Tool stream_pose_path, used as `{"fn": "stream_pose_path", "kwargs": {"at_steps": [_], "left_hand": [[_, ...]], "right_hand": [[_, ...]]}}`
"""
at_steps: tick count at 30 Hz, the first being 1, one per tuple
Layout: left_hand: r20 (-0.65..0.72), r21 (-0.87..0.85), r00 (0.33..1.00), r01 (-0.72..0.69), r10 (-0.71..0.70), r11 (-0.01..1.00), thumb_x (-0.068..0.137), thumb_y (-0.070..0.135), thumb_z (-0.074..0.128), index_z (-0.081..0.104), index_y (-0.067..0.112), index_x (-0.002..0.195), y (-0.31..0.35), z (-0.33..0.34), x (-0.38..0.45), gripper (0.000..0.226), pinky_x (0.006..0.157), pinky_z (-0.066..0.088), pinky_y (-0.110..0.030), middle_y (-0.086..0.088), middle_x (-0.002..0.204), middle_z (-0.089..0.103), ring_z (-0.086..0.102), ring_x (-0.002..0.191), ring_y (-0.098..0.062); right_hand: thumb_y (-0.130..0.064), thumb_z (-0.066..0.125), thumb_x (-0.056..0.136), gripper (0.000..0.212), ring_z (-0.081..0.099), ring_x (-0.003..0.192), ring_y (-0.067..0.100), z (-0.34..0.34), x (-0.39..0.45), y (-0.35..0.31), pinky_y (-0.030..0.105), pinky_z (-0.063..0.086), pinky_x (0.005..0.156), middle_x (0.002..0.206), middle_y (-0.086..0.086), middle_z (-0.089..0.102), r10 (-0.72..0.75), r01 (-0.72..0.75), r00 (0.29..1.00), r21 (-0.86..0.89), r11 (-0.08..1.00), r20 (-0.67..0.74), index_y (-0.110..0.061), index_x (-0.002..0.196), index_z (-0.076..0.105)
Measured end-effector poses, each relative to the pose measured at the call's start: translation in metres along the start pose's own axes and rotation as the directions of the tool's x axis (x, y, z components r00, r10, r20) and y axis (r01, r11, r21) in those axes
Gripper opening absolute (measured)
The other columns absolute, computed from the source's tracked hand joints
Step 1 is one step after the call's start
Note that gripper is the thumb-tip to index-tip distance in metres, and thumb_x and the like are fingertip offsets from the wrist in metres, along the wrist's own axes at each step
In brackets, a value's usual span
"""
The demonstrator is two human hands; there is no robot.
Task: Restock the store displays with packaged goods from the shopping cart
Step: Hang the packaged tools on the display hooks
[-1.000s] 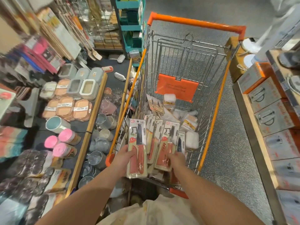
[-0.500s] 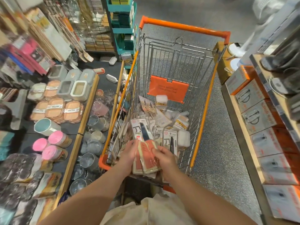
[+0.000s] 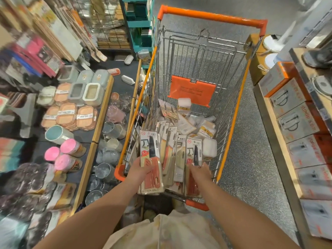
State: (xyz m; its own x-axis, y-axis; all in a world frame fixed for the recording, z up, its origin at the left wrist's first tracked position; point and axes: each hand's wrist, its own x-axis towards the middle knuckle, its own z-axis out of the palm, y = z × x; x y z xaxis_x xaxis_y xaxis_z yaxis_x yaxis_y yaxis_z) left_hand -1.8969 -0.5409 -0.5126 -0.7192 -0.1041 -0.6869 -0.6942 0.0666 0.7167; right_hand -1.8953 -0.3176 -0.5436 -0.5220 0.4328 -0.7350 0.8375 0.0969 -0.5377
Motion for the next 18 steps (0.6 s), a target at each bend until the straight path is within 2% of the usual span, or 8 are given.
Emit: {"fn": "stream_pose_path", "kwargs": {"at_steps": [2, 5, 8, 11, 14, 16, 18], "left_hand": [[0.012, 0.005, 1.000, 0.002, -0.002, 1.000, 0.088, 0.012, 0.071, 0.056, 0.019, 0.125, -0.006, -0.006, 0.001, 0.041, 0.099, 0.050, -0.052, -0.006, 0.112, 0.070, 0.067, 0.105, -0.026], [0.034, -0.037, 0.999, 0.005, -0.004, 0.999, 0.083, 0.020, 0.077, 0.056, 0.020, 0.127, -0.006, -0.008, 0.000, 0.049, 0.098, 0.051, -0.052, -0.006, 0.112, 0.071, 0.068, 0.105, -0.026], [0.090, -0.070, 0.996, 0.005, 0.001, 0.998, 0.083, 0.020, 0.078, 0.061, 0.018, 0.120, -0.004, -0.010, 0.000, 0.040, 0.097, 0.051, -0.052, -0.009, 0.110, 0.073, 0.070, 0.103, -0.029], [0.116, -0.088, 0.993, 0.014, -0.003, 0.996, 0.084, 0.020, 0.076, 0.059, 0.016, 0.123, -0.005, -0.013, 0.000, 0.043, 0.096, 0.052, -0.053, -0.010, 0.110, 0.073, 0.071, 0.101, -0.028], [0.131, -0.137, 0.991, 0.033, -0.015, 0.990, 0.083, 0.016, 0.077, 0.055, 0.013, 0.129, -0.009, -0.016, 0.001, 0.051, 0.097, 0.051, -0.056, -0.012, 0.114, 0.072, 0.070, 0.104, -0.030], [0.139, -0.146, 0.990, 0.018, 0.002, 0.989, 0.085, 0.010, 0.074, 0.055, 0.013, 0.129, -0.008, -0.015, 0.001, 0.048, 0.098, 0.050, -0.056, -0.013, 0.116, 0.071, 0.069, 0.106, -0.031], [0.142, -0.139, 0.989, -0.023, 0.043, 0.990, 0.086, 0.004, 0.072, 0.055, 0.013, 0.128, -0.003, -0.012, -0.003, 0.045, 0.098, 0.050, -0.053, -0.013, 0.116, 0.070, 0.068, 0.107, -0.029]], "right_hand": [[-0.028, 0.074, 0.085, 0.062, 0.056, 0.116, 0.032, 0.005, 0.005, 0.006, 0.042, 0.047, 0.101, 0.121, 0.005, 0.058, 0.021, -0.020, 1.000, -0.049, 0.999, 0.016, -0.013, 0.138, 0.047], [-0.017, 0.076, 0.084, 0.060, 0.060, 0.111, 0.032, 0.009, 0.007, 0.009, 0.038, 0.048, 0.095, 0.123, 0.012, 0.062, 0.037, -0.039, 0.999, -0.105, 0.994, -0.024, -0.009, 0.135, 0.046], [-0.016, 0.073, 0.087, 0.042, 0.062, 0.101, 0.030, 0.008, 0.006, 0.011, 0.037, 0.050, 0.089, 0.116, 0.013, 0.065, -0.003, -0.001, 0.999, -0.077, 0.997, -0.048, -0.010, 0.124, 0.054], [-0.032, 0.066, 0.091, 0.026, 0.061, 0.092, 0.028, -0.002, 0.000, 0.009, 0.034, 0.049, 0.079, 0.103, 0.010, 0.066, -0.047, 0.050, 0.996, 0.040, 0.998, -0.080, -0.015, 0.110, 0.061], [-0.027, 0.067, 0.091, 0.017, 0.064, 0.087, 0.024, -0.013, -0.013, 0.001, 0.029, 0.046, 0.065, 0.089, 0.004, 0.068, -0.132, 0.153, 0.987, 0.263, 0.953, -0.097, -0.015, 0.102, 0.061], [-0.023, 0.068, 0.091, 0.010, 0.068, 0.086, 0.026, -0.014, -0.024, -0.009, 0.037, 0.055, 0.071, 0.087, 0.006, 0.071, -0.144, 0.151, 0.988, 0.354, 0.923, -0.048, -0.018, 0.098, 0.063], [-0.019, 0.069, 0.091, 0.016, 0.070, 0.082, 0.030, -0.009, -0.033, -0.021, 0.050, 0.059, 0.076, 0.089, 0.011, 0.073, -0.122, 0.066, 0.986, 0.403, 0.913, 0.116, -0.011, 0.104, 0.065]]}}
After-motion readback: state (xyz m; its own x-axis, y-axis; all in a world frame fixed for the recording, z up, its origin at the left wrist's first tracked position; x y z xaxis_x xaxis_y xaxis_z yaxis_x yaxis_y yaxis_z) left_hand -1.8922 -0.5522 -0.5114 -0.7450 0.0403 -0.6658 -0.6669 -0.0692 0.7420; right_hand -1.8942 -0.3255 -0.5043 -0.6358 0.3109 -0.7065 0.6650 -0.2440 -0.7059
